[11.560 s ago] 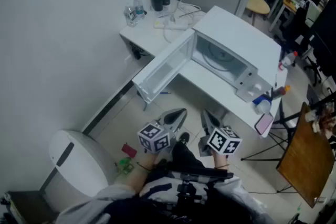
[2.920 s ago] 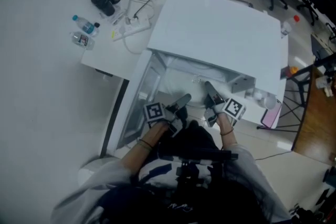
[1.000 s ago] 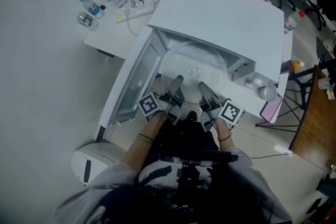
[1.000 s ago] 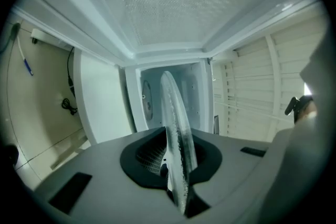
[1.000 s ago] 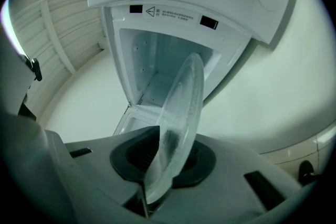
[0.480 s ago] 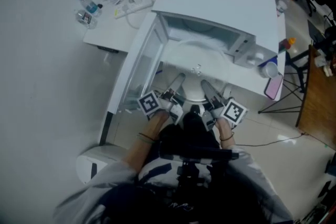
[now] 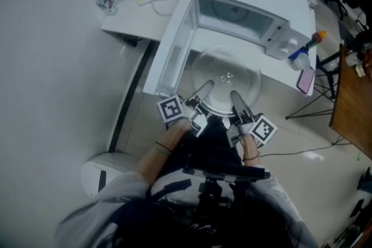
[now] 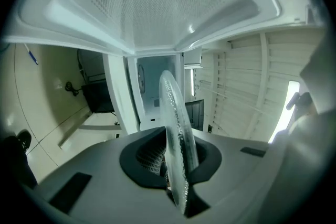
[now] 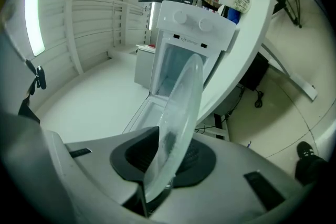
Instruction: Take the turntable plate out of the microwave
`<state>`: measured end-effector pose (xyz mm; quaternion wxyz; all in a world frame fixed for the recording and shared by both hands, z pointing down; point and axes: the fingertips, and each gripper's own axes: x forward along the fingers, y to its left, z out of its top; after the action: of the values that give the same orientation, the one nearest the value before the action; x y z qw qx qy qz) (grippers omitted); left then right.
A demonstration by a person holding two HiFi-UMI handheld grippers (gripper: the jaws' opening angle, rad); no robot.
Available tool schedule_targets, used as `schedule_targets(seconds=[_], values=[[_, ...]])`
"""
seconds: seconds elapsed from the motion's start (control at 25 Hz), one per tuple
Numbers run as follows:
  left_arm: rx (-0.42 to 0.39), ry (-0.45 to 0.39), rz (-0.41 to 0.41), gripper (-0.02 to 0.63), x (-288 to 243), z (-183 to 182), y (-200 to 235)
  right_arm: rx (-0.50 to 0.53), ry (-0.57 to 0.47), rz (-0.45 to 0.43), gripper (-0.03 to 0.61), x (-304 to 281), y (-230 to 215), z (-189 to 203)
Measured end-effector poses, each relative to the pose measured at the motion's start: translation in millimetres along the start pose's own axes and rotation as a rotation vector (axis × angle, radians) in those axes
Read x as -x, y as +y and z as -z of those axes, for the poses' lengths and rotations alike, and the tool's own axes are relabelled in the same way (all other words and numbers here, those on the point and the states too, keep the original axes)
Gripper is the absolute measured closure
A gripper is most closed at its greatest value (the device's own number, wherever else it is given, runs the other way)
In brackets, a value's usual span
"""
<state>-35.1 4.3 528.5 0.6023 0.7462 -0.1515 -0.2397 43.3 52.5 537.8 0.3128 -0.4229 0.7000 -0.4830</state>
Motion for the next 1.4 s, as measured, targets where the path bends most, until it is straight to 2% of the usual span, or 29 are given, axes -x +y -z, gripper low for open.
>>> schedule_targets(seconds=[0.52, 1.2, 1.4], values=[[0.002, 0.074, 0.039, 0.592, 7.9, 34.0, -16.9, 0.013, -0.079, 0.012, 0.503, 40.7, 14.2, 8.0], [0.026, 0.085, 0.047, 0.592, 9.4, 40.9, -18.0, 0.037, -0.108, 0.003, 0.505, 48.5, 20.7, 7.9], [0.006, 0.088, 0.045, 0.592, 12.0, 41.9, -16.4, 0.035, -0.102, 0.004, 0.503, 50.1, 18.5, 11.0]])
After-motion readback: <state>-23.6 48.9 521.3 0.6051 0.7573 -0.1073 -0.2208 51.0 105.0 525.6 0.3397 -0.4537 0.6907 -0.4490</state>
